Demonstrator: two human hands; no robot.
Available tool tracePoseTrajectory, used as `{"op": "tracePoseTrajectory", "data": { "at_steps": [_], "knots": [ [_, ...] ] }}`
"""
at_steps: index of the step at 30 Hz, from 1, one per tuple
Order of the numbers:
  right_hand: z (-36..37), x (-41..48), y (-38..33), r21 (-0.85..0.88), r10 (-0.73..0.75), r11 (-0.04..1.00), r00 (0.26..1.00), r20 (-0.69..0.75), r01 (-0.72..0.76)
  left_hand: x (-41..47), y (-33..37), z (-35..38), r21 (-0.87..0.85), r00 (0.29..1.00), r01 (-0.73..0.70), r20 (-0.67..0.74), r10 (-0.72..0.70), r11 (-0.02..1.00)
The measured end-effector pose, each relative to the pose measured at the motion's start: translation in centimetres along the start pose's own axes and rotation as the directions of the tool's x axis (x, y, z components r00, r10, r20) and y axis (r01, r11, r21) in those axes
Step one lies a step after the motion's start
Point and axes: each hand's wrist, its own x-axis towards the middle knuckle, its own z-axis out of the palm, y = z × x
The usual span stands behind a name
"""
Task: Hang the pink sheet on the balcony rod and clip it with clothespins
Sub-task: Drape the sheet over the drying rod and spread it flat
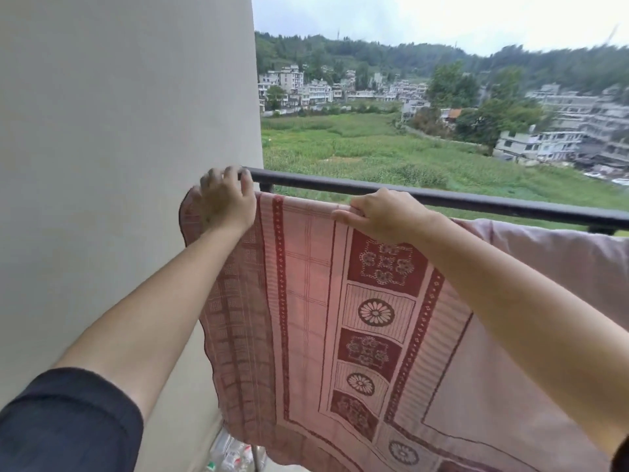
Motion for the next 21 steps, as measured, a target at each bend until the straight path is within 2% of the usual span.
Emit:
{"op": "tracePoseTrajectory", "data": {
  "at_steps": [2,4,7,10,12,14,17,19,21],
  "knots": [
    [-0.7,-3.1,1.7,-0.013,0.084,0.996,0.996,-0.037,-0.084,-1.7,3.7,0.8,-0.034,0.967,-0.244,0.064,0.245,0.969],
    [-1.5,-6.6,3.8,-0.036,0.171,0.984,0.984,-0.059,-0.173,-3.9,7.5,1.7,-0.130,0.909,-0.394,0.088,0.406,0.910],
    [-2.4,-12.8,7.3,-0.107,0.306,0.941,0.941,-0.144,-0.322,-7.8,13.6,2.8,-0.211,0.793,-0.568,0.116,0.598,0.795],
    [-2.7,-19.7,10.6,-0.134,0.487,0.841,0.842,-0.231,-0.524,-11.9,19.2,3.6,-0.256,0.676,-0.685,0.125,0.726,0.682],
    [-2.7,-24.7,13.0,-0.144,0.644,0.722,0.733,-0.220,-0.677,-14.5,22.6,3.7,-0.251,0.631,-0.721,0.147,0.761,0.646],
    [-2.6,-29.4,14.9,-0.094,0.772,0.597,0.602,-0.205,-0.797,-16.5,25.8,3.7,-0.254,0.635,-0.711,0.171,0.754,0.656],
    [-1.8,-34.4,16.1,0.037,0.811,0.491,0.441,-0.385,-0.870,-18.6,29.7,3.9,-0.280,0.629,-0.707,0.170,0.758,0.649],
    [-1.2,-36.1,16.6,0.240,0.843,0.407,0.262,-0.470,-0.881,-19.7,31.7,4.1,-0.230,0.629,-0.721,0.179,0.757,0.654],
    [-0.8,-37.2,17.2,0.541,0.930,0.269,0.067,-0.363,-0.797,-20.4,33.6,4.2,-0.171,0.654,-0.706,0.218,0.725,0.688]
  ]
}}
